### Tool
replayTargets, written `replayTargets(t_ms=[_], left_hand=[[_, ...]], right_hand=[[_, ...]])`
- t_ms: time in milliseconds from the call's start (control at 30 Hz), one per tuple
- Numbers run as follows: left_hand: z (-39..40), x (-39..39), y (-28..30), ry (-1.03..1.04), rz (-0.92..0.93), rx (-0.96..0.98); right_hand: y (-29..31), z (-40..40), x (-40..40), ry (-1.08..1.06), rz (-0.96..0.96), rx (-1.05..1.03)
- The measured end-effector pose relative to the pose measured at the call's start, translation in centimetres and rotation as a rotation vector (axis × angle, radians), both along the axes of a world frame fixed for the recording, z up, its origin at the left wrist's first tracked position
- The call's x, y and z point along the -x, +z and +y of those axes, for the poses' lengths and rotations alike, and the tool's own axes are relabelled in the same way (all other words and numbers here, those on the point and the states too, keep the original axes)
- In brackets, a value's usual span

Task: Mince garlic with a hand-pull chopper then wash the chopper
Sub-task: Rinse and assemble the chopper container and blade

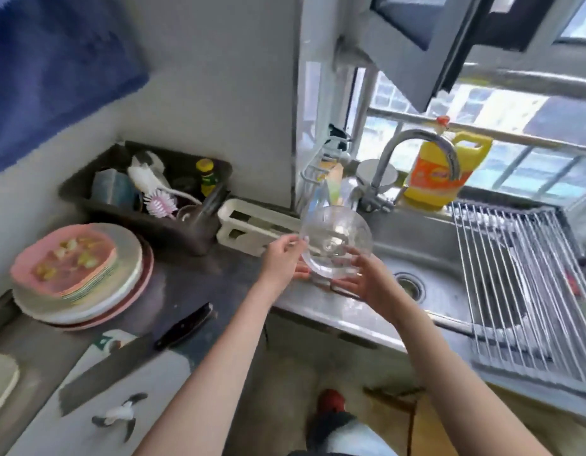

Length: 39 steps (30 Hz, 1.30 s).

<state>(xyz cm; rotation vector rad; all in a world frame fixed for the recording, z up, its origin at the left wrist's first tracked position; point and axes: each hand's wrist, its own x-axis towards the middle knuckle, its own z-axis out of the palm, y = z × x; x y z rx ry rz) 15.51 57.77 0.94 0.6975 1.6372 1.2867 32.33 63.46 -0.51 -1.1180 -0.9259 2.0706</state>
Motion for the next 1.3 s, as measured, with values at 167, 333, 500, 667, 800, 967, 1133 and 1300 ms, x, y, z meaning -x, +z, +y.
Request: replayTargets(t_ms=[167, 333, 500, 667, 800, 967, 1133, 1300], left_hand=[[9.2, -7.2, -0.4, -0.243, 0.200, 0.007], [14.5, -13.8, 0.7, -0.574, 0.378, -0.010], [16.6, -15.6, -0.2, -0.686, 0.619, 0.102], [16.9, -15.6, -1.6, -0.706, 0.919, 0.082], [17.3, -14.7, -1.8, -0.594, 0.893, 0.078], [16.6, -10.1, 0.8, -0.247, 0.585, 0.010], [12.3, -0.9, 3.5, -0.053, 0.406, 0.190], [1.1, 8.7, 6.1, -0.136, 0.305, 0.464]], right_hand=[[1.1, 6.3, -8.7, -0.102, -0.339, -0.356], [0.9, 11.2, -14.4, -0.236, -0.782, -0.685], [-0.7, 12.8, -16.4, -0.161, -0.924, -1.005], [-1.7, 13.1, -16.2, -0.119, -1.030, -1.127], [-1.4, 13.5, -14.3, -0.210, -0.938, -0.793], [1.6, 12.4, -9.9, -0.456, -0.710, -0.608], [3.9, 10.4, -1.9, -0.214, -0.611, -0.611], [3.0, 4.3, 6.7, 0.210, -0.489, -0.574]])
